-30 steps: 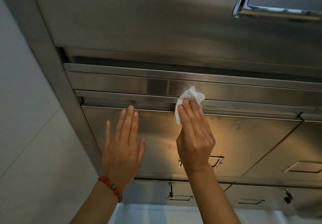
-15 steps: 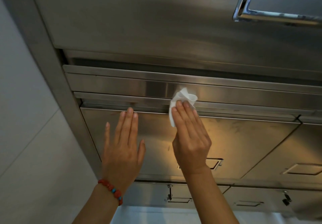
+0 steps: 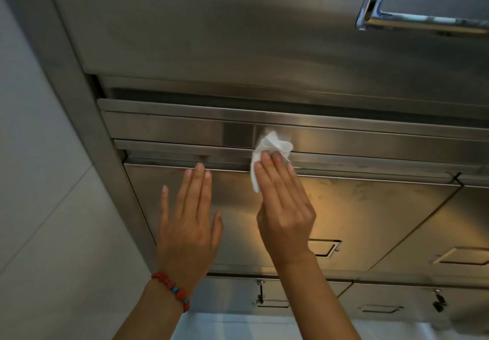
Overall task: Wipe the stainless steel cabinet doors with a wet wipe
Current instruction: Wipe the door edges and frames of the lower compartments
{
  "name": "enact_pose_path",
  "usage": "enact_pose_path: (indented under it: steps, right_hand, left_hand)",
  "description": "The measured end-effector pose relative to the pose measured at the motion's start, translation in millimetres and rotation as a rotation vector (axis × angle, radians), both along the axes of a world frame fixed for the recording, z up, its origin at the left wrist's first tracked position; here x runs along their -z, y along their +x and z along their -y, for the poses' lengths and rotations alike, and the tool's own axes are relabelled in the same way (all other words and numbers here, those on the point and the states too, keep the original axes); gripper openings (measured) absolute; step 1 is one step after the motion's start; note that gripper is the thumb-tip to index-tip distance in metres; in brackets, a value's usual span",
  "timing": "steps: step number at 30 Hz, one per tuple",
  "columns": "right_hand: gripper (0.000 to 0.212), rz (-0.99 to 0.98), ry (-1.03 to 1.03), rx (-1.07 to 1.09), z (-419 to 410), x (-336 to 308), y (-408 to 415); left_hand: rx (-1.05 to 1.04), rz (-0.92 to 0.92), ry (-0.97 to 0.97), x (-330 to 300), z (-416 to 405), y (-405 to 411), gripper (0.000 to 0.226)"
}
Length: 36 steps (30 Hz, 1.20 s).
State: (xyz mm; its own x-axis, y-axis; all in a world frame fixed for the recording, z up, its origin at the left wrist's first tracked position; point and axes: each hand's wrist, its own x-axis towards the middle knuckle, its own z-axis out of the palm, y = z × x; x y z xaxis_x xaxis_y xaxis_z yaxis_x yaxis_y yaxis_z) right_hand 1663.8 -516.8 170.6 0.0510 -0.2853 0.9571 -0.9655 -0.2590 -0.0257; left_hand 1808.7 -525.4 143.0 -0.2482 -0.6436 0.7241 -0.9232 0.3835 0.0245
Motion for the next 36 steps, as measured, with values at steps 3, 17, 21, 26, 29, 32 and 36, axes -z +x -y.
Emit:
enact_pose_path:
  steps: [3,17,21,26,29,32,36]
  right_hand:
    - [0.038,-0.016,0.031,-0.030,2.1,-3.2,4.0]
    - [0.022,0.056,-0.025,0.075,-5.6,4.1,-20.2]
    - [0.029,0.019,-0.005,0.031,0.4,3.7,-6.3]
    - [0.027,-0.012,0.000,-0.031,7.8,2.0,11.6]
    - [0.025,-0.042,-0.008,-0.057,9.1,-0.7,15.4]
    - [0.025,-0.070,-0.011,-0.061,7.6,-2.6,8.2]
    - [0.030,-0.063,-0.008,-0.007,2.4,-0.8,-9.3]
  left_hand:
    - [0.002,0.001,-0.005,0.5,0.0,-0.2,0.057]
    - [-0.020,-0.019,-0.008,-0.5,-1.3,-4.4,0.056]
    - [-0.033,-0.014,-0.008,-0.5,-1.4,-4.4,0.057]
    - [-0.022,-0.004,-0.013,-0.3,-0.5,-2.3,0.056]
    - [-0.028,0.001,-0.010,0.6,-0.6,-2.2,0.056]
    - [-0.033,0.003,-0.005,0.9,-0.8,-3.5,0.056]
    - [-0.039,0.011,-0.002,1.9,-0.2,-3.1,0.056]
